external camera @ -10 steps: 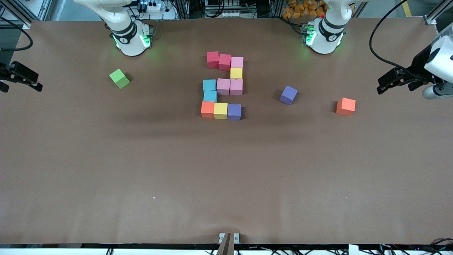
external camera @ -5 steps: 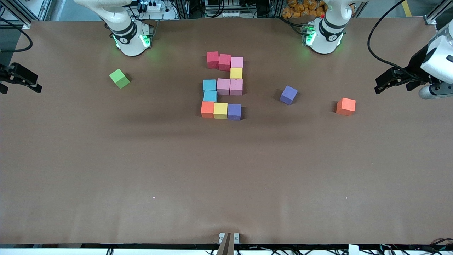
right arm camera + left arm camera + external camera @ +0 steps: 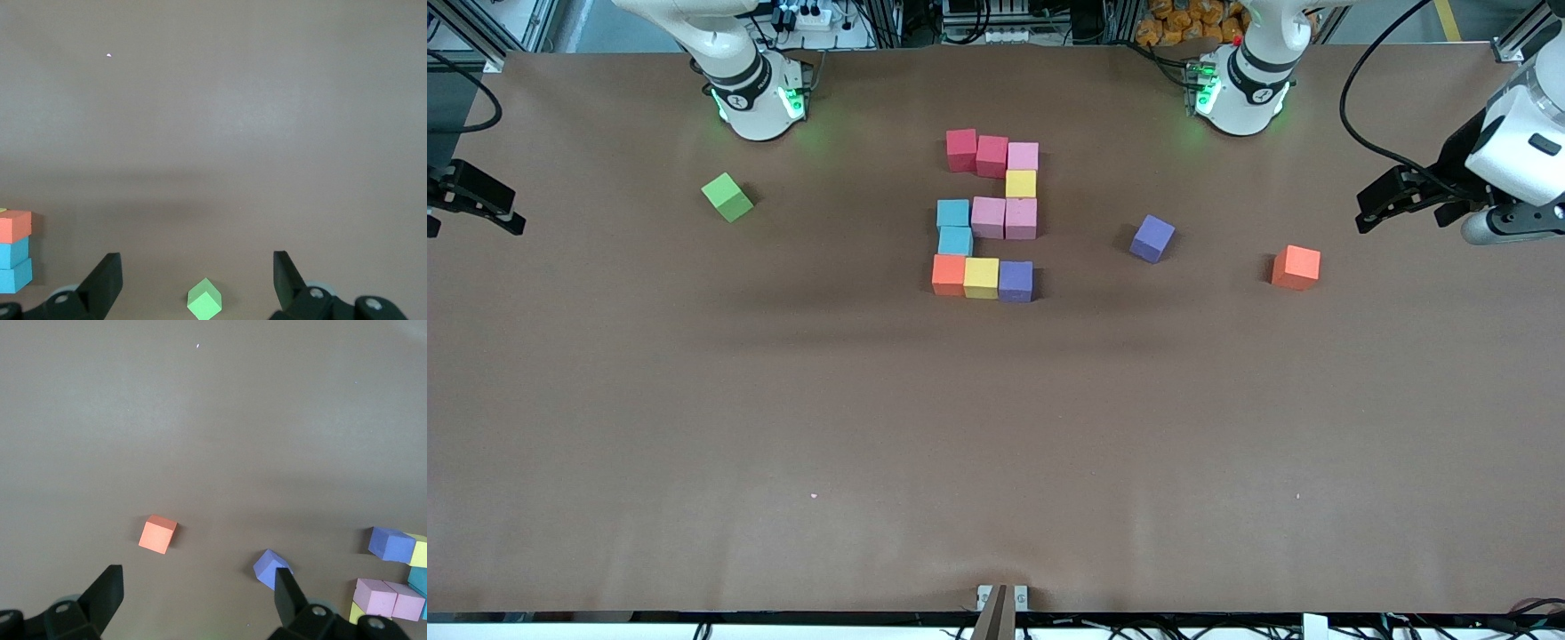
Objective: Form number 2 with 11 blocks
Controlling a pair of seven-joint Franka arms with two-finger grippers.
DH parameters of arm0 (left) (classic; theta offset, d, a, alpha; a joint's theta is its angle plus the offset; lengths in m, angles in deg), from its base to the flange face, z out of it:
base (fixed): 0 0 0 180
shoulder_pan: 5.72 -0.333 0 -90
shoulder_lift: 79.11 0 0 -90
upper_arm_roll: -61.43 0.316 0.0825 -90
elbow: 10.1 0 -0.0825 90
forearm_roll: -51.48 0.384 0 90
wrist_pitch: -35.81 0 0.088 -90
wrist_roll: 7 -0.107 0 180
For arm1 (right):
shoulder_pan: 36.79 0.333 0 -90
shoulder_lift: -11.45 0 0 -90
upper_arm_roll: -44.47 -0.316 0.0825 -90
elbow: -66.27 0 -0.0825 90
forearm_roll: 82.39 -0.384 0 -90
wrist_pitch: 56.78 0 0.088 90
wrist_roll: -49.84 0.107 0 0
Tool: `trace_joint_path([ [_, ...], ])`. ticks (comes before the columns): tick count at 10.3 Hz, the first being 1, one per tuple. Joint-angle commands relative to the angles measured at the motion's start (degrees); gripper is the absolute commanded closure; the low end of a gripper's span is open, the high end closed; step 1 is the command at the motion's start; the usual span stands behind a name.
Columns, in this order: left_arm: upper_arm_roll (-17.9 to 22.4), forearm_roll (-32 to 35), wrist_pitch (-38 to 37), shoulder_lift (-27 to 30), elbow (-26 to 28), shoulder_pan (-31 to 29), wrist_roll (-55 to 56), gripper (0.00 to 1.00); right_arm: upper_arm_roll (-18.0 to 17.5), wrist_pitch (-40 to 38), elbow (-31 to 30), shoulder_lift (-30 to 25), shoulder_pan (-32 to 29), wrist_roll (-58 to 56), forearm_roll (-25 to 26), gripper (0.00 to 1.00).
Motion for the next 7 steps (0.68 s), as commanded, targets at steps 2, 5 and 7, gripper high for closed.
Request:
trace_joint_path([
  [2, 0.5, 0.6, -0.5, -1.5, -3.2, 0.5, 0.1, 0.0, -0.7, 0.6, -0.8, -0.1, -1.0, -0.9, 0.0, 0.0],
  [5, 0.6, 1.6, -0.6, -3.0, -5.1, 0.4, 0.1, 0.0, -2.1, 0.6, -0.9, -0.1, -2.8, -1.0, -0.1, 0.0],
  [7, 0.5, 3.5, -1.3, -3.2, -5.2, 1.0, 0.1, 0.0, -2.2, 0.6, -0.9, -0.1, -2.7, -1.1, -0.1, 0.0],
])
